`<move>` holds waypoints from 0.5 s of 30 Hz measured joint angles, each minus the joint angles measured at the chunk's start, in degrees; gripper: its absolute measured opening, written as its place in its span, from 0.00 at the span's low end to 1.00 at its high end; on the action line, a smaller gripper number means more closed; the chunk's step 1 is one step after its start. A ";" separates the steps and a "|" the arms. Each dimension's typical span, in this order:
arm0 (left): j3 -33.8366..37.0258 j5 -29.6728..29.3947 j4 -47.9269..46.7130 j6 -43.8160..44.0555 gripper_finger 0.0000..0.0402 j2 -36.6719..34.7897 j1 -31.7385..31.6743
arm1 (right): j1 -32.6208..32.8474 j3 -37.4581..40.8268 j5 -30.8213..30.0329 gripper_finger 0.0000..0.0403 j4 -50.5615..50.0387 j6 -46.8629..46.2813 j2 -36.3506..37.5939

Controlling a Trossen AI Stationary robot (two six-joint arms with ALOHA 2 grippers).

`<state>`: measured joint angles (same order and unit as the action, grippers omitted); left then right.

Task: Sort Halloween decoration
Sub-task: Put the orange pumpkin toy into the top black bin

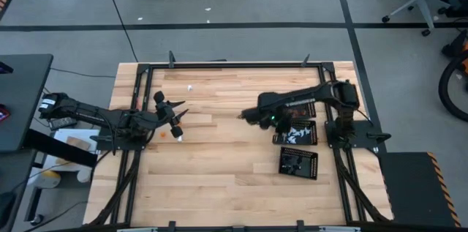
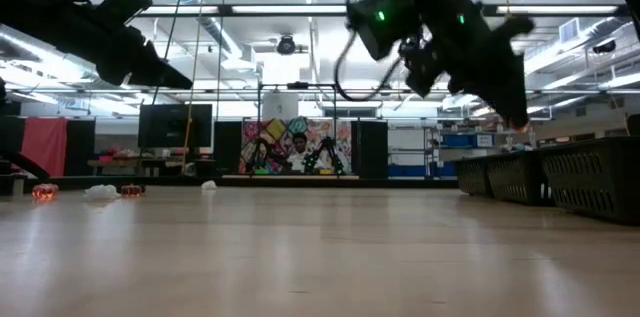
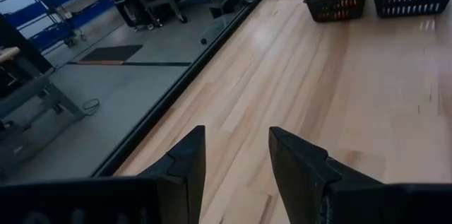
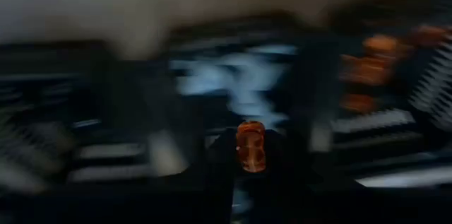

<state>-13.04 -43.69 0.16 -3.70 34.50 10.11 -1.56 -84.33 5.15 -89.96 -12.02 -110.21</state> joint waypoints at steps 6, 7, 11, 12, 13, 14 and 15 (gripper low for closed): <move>0.00 7.89 1.01 0.87 0.35 0.04 -0.04 | -9.27 9.29 -9.06 0.19 6.78 4.31 4.07; 0.00 10.25 1.15 0.82 0.35 0.04 -0.03 | -10.98 10.43 -10.00 0.19 8.01 4.93 4.34; 0.00 23.08 1.40 -3.01 0.35 0.04 0.30 | -16.91 13.54 -11.67 0.19 11.44 8.75 4.67; 0.02 26.82 1.38 -4.12 0.35 0.04 0.61 | -18.12 14.05 -11.66 0.19 12.09 9.28 4.67; 0.02 29.14 1.43 -4.89 0.35 0.04 1.00 | -19.25 14.50 -11.67 0.19 12.86 9.78 4.67; 0.02 30.31 1.59 -5.11 0.35 0.04 1.35 | -20.25 14.96 -11.69 0.19 13.74 10.53 4.67; 0.02 30.50 1.74 -5.34 0.35 0.04 1.78 | -21.18 15.32 -11.72 0.19 14.18 11.23 4.67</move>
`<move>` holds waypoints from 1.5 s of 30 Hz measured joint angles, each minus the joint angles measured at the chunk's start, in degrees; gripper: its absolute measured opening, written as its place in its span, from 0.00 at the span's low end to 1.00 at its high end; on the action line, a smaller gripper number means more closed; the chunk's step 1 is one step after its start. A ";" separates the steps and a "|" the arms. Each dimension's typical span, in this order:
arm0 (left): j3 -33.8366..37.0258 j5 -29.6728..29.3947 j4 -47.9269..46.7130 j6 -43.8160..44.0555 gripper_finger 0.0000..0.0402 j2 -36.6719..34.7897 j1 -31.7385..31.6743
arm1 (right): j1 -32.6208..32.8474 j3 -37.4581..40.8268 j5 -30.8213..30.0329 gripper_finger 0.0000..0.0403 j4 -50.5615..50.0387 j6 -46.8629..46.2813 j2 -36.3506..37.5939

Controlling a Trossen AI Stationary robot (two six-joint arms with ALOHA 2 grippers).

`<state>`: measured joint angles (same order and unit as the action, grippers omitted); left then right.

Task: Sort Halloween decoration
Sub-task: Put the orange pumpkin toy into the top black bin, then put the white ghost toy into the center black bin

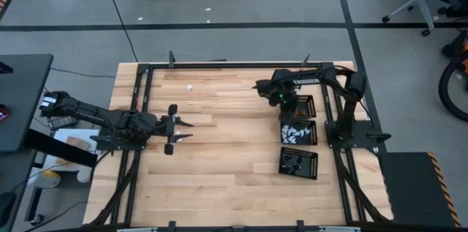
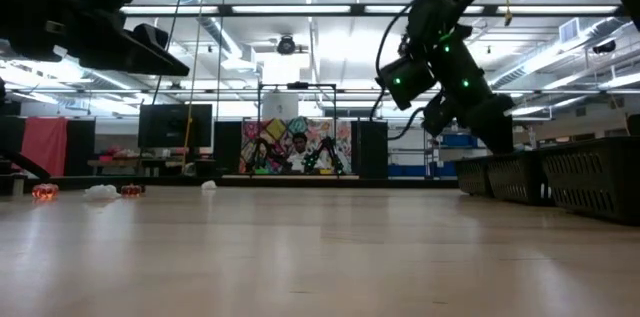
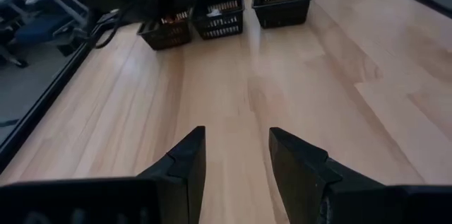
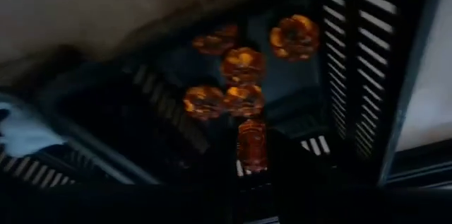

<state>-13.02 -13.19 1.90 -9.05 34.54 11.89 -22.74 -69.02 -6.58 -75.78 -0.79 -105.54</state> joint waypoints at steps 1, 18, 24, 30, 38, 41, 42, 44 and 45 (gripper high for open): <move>0.00 -0.02 0.02 -0.08 0.35 0.00 0.35 | -0.92 0.26 0.01 0.20 0.13 0.75 0.00; 0.00 -12.53 -0.07 10.61 0.34 2.24 -14.04 | -4.15 -11.89 2.81 0.43 0.13 1.96 0.80; 0.07 -2.82 1.74 15.44 0.30 10.79 -28.94 | -2.83 -17.06 4.01 0.42 23.66 5.80 2.95; 0.07 -2.56 10.72 16.33 0.30 18.91 -38.13 | -2.22 -14.99 12.39 0.42 50.73 5.42 2.64; 0.04 -1.50 19.74 20.30 0.39 29.47 -44.45 | 2.91 -1.30 16.54 0.42 92.01 6.45 2.58; -0.19 -1.49 24.41 21.65 0.42 34.56 -46.25 | 3.92 3.98 17.07 0.42 104.08 6.92 2.55; -0.83 -1.48 25.02 21.81 0.43 36.16 -46.70 | 4.17 5.44 17.16 0.42 107.47 6.94 2.56; -3.03 -1.47 25.21 21.89 0.44 39.51 -47.62 | 4.50 7.51 17.12 0.42 111.43 6.98 2.56; -4.26 -1.47 25.42 21.90 0.45 41.19 -48.02 | 4.54 8.34 17.12 0.42 112.39 6.98 2.56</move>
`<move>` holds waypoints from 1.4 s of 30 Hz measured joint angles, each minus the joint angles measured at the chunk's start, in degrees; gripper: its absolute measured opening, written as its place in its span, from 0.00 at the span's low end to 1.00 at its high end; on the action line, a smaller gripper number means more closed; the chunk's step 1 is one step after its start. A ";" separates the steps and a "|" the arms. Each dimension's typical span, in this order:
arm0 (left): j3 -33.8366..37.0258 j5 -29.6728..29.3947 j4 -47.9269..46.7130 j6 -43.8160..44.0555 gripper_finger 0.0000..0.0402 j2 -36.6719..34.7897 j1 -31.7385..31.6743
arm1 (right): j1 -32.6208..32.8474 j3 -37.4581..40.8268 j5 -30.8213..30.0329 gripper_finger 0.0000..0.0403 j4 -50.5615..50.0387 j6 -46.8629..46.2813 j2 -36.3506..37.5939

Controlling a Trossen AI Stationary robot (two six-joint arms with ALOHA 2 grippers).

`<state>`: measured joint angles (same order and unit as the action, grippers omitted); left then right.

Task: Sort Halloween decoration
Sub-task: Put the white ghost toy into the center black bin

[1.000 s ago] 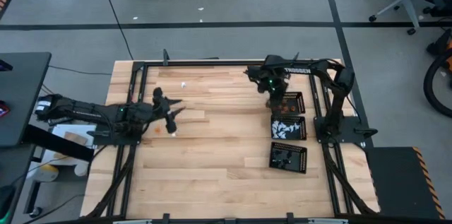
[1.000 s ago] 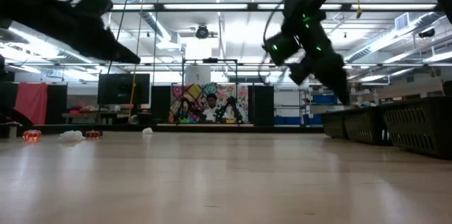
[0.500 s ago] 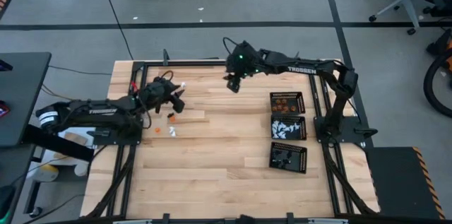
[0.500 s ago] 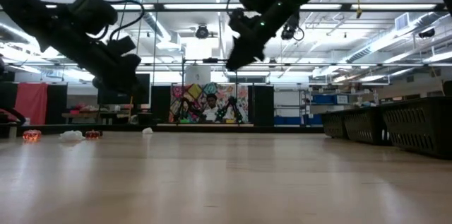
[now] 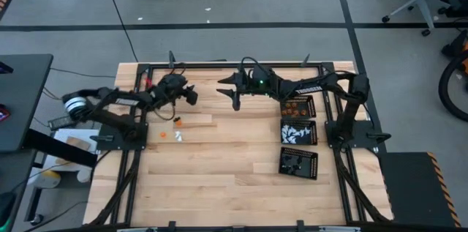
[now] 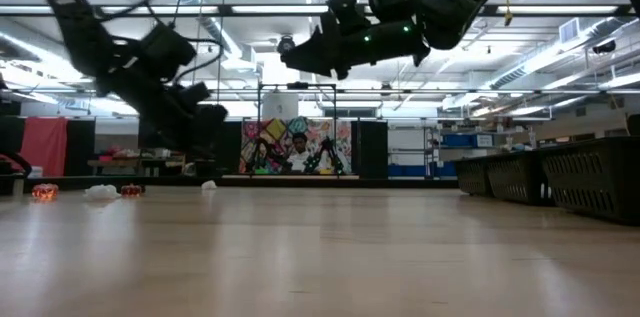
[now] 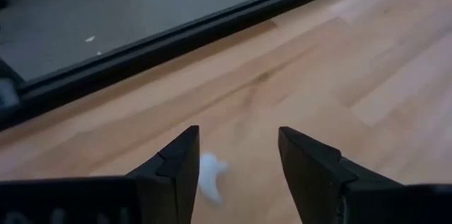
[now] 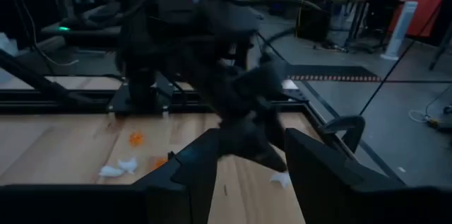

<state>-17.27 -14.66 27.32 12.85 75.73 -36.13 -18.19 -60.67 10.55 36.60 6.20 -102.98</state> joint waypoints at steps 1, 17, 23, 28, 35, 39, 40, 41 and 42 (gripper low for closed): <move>-1.39 0.00 0.03 -0.01 0.45 1.85 -0.38 | 0.02 0.77 -0.01 0.42 0.96 -0.04 -0.02; -5.89 2.03 0.23 -0.67 0.45 16.80 -2.76 | 0.03 1.45 0.04 0.42 2.37 0.00 -0.04; -5.98 3.01 -1.70 -0.39 0.39 16.65 -2.40 | 0.09 1.45 0.04 0.42 2.31 0.00 -0.04; -6.05 3.47 -3.55 -0.36 0.30 16.59 -1.91 | 0.05 1.45 0.04 0.42 2.29 0.02 -0.04; -5.94 4.35 -4.81 -1.86 0.18 15.56 -0.45 | -0.15 1.45 0.04 0.42 2.03 0.02 -0.04; -5.75 5.61 -7.17 -1.96 0.12 12.77 0.60 | -0.53 1.45 -0.05 0.42 0.79 0.02 -0.04; -5.73 6.05 -7.90 -1.96 0.11 12.08 0.75 | -0.62 1.45 -0.60 0.42 0.55 0.02 -0.04; -5.65 6.51 -8.57 -2.23 0.11 11.41 0.89 | -0.69 1.45 -1.52 0.42 0.22 0.02 -0.04; -5.64 7.05 -9.29 -2.38 0.11 10.81 1.00 | -0.77 1.45 -2.45 0.42 -0.26 0.03 -0.04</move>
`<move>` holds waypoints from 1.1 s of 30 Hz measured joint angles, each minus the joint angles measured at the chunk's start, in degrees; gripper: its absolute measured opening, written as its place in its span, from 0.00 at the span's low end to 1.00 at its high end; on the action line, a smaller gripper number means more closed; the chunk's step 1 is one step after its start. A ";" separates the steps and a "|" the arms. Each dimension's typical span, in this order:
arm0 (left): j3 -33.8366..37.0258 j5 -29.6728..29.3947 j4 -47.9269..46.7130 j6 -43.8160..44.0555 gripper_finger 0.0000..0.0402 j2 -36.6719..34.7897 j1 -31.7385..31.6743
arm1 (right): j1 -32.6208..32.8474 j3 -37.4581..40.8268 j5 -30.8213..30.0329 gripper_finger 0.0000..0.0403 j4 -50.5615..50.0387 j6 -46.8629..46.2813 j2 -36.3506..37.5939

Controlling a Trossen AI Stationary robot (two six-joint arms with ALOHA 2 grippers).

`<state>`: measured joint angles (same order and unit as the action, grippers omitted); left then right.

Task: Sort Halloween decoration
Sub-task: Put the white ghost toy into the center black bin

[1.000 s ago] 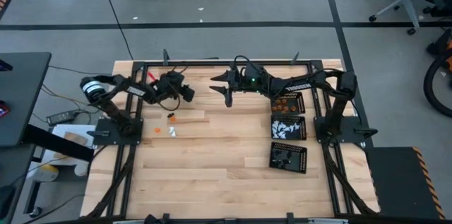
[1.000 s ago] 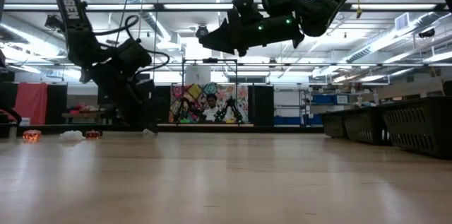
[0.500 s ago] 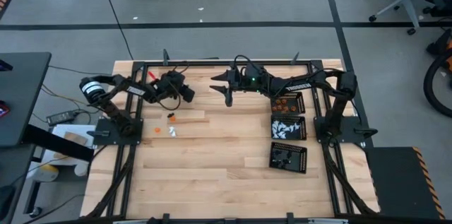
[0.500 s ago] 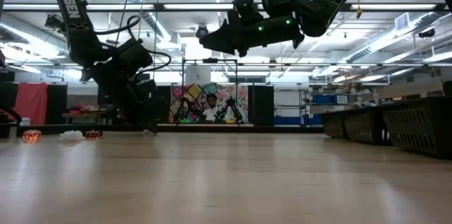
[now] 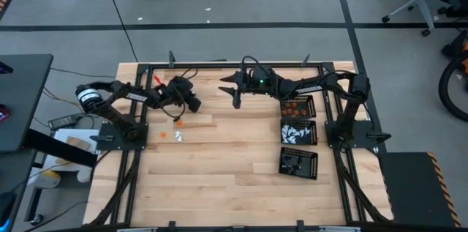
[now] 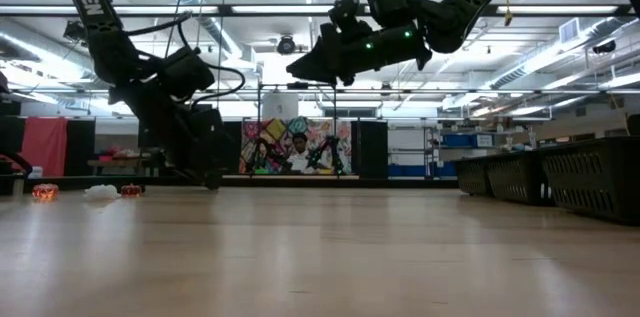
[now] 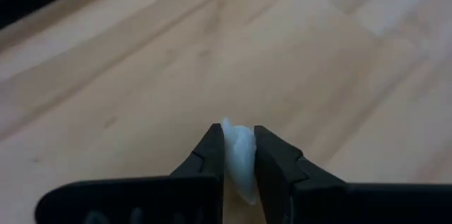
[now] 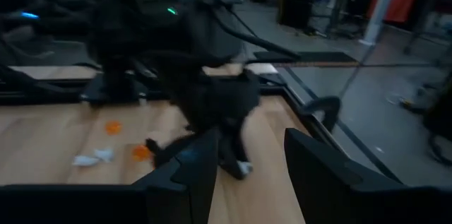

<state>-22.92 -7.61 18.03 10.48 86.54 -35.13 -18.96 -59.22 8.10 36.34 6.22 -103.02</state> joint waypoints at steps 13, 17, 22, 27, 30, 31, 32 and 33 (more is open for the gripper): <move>0.09 17.68 8.29 -0.78 0.11 -0.97 5.90 | -1.11 -0.02 -7.33 0.42 -18.43 -0.29 7.61; -2.50 18.73 11.80 1.69 0.11 1.11 9.84 | -1.29 -0.04 -7.63 0.42 -29.93 -3.16 13.98; -12.12 20.86 12.06 1.34 0.11 8.13 15.66 | -1.35 -0.03 -7.63 0.42 -42.00 -6.42 21.54; -25.02 25.70 12.28 0.41 0.11 17.58 19.50 | -1.40 -0.05 -7.05 0.42 -49.76 -8.45 28.07; -33.03 29.88 12.13 0.81 0.11 23.60 21.02 | -1.75 -0.06 -6.97 0.42 -53.37 -9.12 31.43; -35.29 30.75 11.75 1.18 0.11 25.17 21.41 | -1.85 -0.07 -6.99 0.42 -54.57 -9.28 32.53; -37.81 31.24 11.85 1.16 0.11 26.87 21.91 | -1.88 -0.07 -7.19 0.42 -55.71 -9.35 33.53; -40.30 31.19 11.69 1.03 0.11 28.35 22.45 | -1.88 -0.07 -7.45 0.42 -56.12 -9.68 34.57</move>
<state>-63.22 23.58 29.73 11.51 114.89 -12.68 -20.84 -59.29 0.65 -19.78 -3.46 -68.45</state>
